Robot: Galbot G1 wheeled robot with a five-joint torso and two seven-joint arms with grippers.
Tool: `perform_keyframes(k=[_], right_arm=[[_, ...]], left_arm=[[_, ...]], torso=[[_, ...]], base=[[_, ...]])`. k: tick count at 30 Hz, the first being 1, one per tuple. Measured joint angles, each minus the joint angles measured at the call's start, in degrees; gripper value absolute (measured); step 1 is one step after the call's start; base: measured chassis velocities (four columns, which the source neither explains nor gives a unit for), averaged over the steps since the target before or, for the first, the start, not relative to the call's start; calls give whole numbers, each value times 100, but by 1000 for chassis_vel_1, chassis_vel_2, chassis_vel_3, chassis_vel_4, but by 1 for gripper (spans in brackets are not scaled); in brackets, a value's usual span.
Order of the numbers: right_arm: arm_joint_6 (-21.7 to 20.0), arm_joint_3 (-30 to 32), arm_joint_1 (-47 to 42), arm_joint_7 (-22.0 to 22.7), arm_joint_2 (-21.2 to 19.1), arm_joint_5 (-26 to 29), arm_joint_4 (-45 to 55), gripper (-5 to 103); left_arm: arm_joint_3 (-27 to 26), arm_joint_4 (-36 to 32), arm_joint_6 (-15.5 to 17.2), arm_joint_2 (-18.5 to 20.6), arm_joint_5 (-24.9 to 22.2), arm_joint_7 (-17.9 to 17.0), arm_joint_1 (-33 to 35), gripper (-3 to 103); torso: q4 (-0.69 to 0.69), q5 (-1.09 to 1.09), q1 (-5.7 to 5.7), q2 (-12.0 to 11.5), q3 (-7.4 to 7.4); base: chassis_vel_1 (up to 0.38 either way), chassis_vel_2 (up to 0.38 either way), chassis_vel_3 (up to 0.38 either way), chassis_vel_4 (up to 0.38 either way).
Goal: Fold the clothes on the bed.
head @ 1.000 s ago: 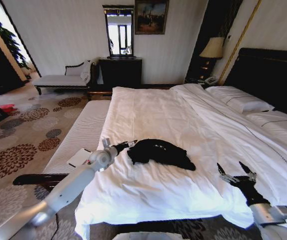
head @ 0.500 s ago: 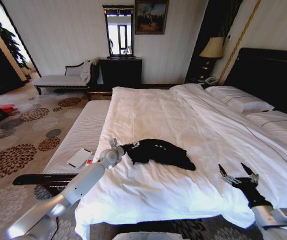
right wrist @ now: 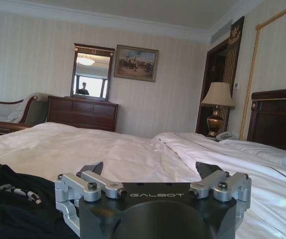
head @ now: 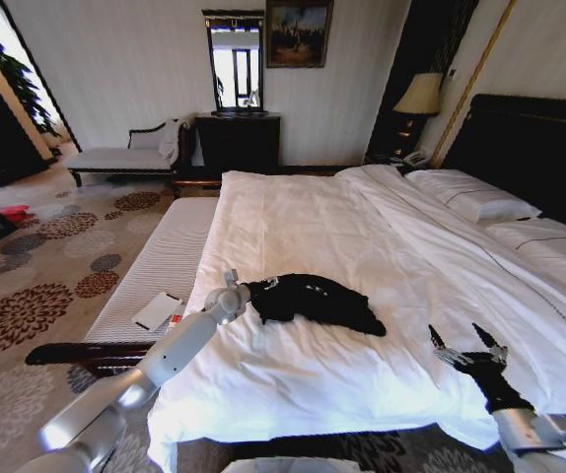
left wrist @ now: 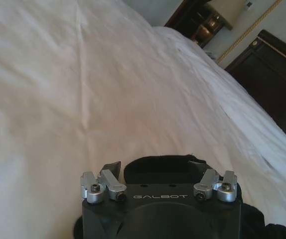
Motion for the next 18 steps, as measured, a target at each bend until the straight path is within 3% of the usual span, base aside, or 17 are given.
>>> perform_keyframes(k=[7, 10, 16, 18], right_arm=[[-2, 39, -7, 13, 7, 33, 19, 100], [-2, 45, -9, 16, 7, 50, 14, 100], [-2, 11, 15, 34, 23, 63, -18, 100], [-2, -5, 28, 42, 25, 60, -29, 100]], left_arm=[[21, 131, 79, -116, 2, -89, -45, 69], [36, 140, 94, -115, 62, -94, -46, 52], [37, 116, 93, -90, 123, -80, -33, 35], [46, 113, 90, -78, 126, -74, -46, 25]], torso=[[0, -1, 0, 0, 0], [1, 0, 0, 0, 0], [1, 0, 0, 0, 0], [1, -1, 0, 0, 0]], base=[[0, 0, 0, 0], [0, 0, 0, 0], [0, 0, 0, 0], [0, 0, 0, 0]])
